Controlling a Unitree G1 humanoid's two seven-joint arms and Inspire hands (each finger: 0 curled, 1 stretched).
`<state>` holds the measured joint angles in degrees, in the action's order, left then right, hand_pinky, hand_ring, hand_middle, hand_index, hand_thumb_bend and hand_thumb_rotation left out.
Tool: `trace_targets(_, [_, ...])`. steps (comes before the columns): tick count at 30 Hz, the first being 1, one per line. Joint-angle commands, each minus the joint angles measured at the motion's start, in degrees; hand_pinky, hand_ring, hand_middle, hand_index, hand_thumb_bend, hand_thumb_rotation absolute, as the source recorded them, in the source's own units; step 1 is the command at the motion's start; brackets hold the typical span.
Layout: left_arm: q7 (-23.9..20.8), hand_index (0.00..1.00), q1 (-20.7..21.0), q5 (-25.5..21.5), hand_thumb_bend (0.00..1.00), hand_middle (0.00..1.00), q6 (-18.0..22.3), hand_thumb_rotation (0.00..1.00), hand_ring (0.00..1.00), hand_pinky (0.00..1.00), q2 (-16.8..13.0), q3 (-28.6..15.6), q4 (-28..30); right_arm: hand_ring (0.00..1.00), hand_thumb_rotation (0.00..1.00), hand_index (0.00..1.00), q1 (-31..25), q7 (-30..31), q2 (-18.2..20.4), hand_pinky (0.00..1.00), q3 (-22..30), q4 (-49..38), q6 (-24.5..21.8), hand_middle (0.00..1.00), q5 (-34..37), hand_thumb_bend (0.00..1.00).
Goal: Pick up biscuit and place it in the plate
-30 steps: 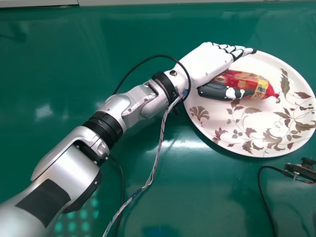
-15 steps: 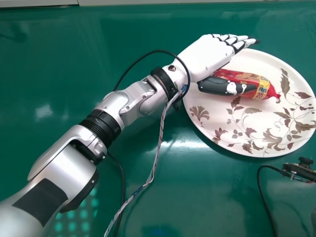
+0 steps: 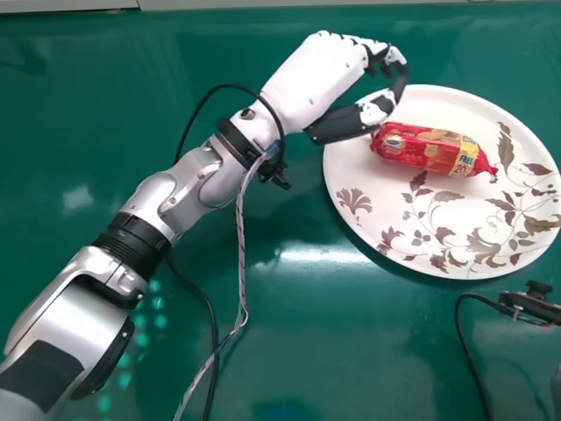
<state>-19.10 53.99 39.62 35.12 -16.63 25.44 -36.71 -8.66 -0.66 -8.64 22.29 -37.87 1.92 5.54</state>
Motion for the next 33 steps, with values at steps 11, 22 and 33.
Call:
trace_targets(11, [11.8, 0.6, -17.3, -16.3, 0.29, 0.58, -4.7, 0.06, 0.52, 0.42, -4.0, -13.8, 21.0, 0.91, 0.45, 0.92, 0.6, 0.1, 0.6, 0.87, -1.2, 2.3, 1.0, 0.92, -0.3, 0.36])
trace_targets(22, [6.9, 0.61, -30.3, -22.3, 0.19, 0.58, -4.0, 0.01, 0.53, 0.45, 0.3, -23.2, 26.7, 0.9, 0.41, 0.91, 0.6, -0.4, 0.6, 0.86, -1.5, 2.0, 0.2, 0.93, -0.3, 0.35])
trace_targets(33, [4.9, 0.61, -36.2, -26.9, 0.13, 0.58, 1.9, 0.0, 0.52, 0.4, 2.8, -28.8, 26.5, 0.91, 0.39, 0.92, 1.4, -0.8, 0.0, 0.89, -1.6, 2.7, -0.5, 0.93, -1.2, 0.33])
